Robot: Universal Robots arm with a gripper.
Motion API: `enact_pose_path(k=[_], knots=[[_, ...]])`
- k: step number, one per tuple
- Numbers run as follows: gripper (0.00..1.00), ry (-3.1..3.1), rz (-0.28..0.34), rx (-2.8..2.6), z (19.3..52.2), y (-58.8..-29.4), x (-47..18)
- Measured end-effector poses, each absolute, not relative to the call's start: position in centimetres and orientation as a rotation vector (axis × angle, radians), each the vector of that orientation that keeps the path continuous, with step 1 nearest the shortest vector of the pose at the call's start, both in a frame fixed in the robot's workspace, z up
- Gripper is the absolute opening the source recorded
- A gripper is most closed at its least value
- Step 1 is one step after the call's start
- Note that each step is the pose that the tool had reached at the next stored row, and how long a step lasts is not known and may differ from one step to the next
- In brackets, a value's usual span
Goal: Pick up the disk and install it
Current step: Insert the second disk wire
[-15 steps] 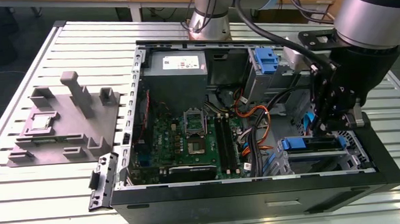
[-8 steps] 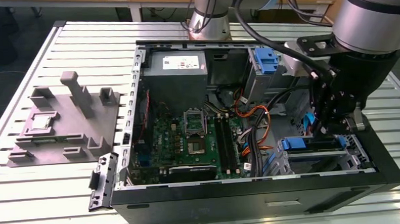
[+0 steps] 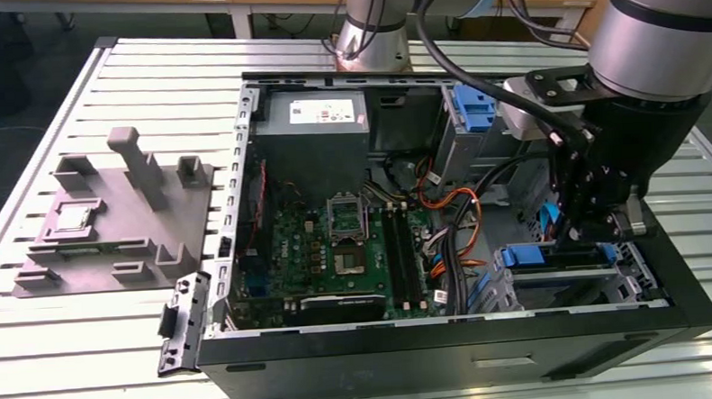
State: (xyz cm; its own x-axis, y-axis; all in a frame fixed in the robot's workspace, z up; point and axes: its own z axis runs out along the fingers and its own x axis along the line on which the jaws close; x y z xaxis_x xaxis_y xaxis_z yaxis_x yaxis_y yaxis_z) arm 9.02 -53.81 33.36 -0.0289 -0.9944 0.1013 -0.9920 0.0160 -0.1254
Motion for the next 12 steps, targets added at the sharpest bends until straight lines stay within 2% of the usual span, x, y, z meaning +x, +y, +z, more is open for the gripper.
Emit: enact_pose_path(k=[12], knots=[[0.16,2.228,-0.252,-2.178,33.22,-53.81,9.03]])
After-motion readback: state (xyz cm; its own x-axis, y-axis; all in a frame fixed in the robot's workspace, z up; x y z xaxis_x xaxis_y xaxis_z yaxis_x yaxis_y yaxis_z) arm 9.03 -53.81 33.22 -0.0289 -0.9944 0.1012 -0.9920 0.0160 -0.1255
